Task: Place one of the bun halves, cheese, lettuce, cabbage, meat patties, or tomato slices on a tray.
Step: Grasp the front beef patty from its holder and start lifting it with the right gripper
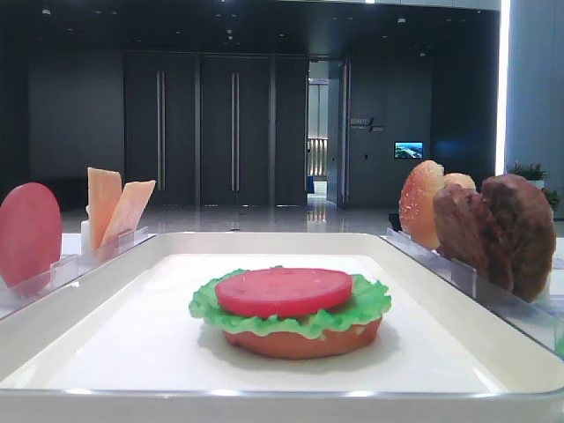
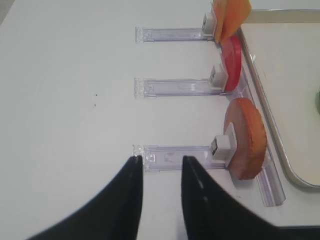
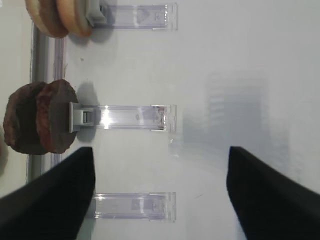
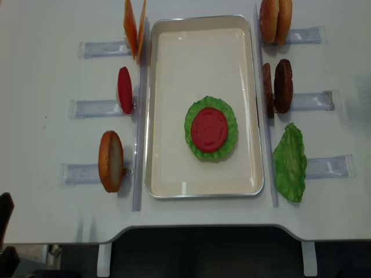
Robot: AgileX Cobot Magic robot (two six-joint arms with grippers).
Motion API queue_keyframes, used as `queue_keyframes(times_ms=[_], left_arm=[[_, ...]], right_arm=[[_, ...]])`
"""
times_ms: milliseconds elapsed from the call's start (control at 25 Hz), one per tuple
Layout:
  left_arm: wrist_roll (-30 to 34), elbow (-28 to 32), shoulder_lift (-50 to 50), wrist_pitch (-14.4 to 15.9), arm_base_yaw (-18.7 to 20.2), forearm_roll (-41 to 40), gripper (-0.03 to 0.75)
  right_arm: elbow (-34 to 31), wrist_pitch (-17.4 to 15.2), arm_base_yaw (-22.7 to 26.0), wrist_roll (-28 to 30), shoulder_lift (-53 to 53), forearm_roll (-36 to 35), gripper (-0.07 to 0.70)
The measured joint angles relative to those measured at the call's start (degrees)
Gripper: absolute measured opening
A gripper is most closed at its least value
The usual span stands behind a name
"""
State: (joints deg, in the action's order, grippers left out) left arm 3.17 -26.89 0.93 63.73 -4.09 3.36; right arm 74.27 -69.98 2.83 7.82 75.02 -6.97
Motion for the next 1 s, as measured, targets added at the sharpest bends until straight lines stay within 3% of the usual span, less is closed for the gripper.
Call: queue_keyframes(times_ms=[320,600,1000], left_arm=[[0.00,0.00,0.00,0.00,0.00,0.00,0.209],[0.00,0.00,0.00,0.00,0.00,0.00,0.184],[0.04,0.00,0.00,0.00,0.00,0.00,0.102]], right_arm=[[0.34,-0.05,0.00,0.21,0.67,0.00,0.521],[0.38,-0.05,-0.98,-5.78,0.67,0.75,0.496],[0.38,-0.05,-18.52,-18.11,1.00,6.43,0.493]])
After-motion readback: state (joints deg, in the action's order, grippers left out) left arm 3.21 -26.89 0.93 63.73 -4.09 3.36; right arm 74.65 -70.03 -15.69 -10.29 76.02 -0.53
